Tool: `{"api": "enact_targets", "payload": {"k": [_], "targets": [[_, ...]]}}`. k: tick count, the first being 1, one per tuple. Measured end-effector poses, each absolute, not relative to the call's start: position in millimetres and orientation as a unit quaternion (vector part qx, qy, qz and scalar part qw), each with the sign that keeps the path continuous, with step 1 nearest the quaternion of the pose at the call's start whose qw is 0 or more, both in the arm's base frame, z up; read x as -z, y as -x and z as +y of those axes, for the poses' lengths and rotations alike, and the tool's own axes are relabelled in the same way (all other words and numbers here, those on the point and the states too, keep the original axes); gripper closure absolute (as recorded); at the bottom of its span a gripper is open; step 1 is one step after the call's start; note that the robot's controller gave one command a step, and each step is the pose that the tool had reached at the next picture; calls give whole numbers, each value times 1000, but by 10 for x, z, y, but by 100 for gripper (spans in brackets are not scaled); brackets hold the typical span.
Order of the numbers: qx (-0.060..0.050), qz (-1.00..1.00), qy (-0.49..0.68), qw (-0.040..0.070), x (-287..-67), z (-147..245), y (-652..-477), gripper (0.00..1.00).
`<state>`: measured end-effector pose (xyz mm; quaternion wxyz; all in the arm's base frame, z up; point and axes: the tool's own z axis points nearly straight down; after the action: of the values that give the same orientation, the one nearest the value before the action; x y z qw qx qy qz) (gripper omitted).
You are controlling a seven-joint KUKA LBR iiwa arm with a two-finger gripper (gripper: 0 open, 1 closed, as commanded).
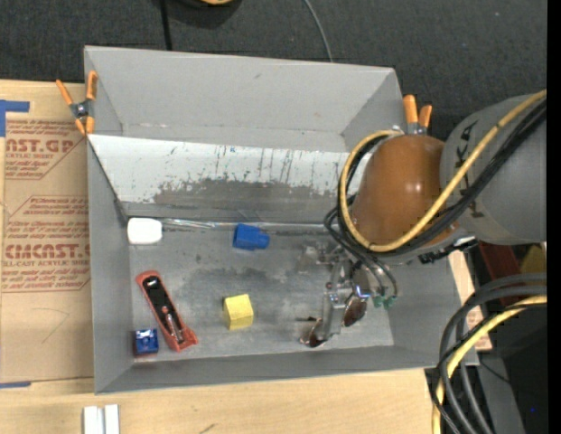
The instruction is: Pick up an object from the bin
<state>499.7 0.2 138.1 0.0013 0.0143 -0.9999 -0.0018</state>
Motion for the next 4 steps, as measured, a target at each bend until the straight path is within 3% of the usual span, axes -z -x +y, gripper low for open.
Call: {"api": "enact_targets", "payload": {"k": [1,2,3,4], "targets": [[-1,-999,-41,-1,-1197,-353,-5132,0],[2,-994,-113,0,-837,-385,-5076,0],[1,-990,-138,0,-742,-465,-4968,0],[2,-958,-288,-1,-698,-689,-4844,100]]}}
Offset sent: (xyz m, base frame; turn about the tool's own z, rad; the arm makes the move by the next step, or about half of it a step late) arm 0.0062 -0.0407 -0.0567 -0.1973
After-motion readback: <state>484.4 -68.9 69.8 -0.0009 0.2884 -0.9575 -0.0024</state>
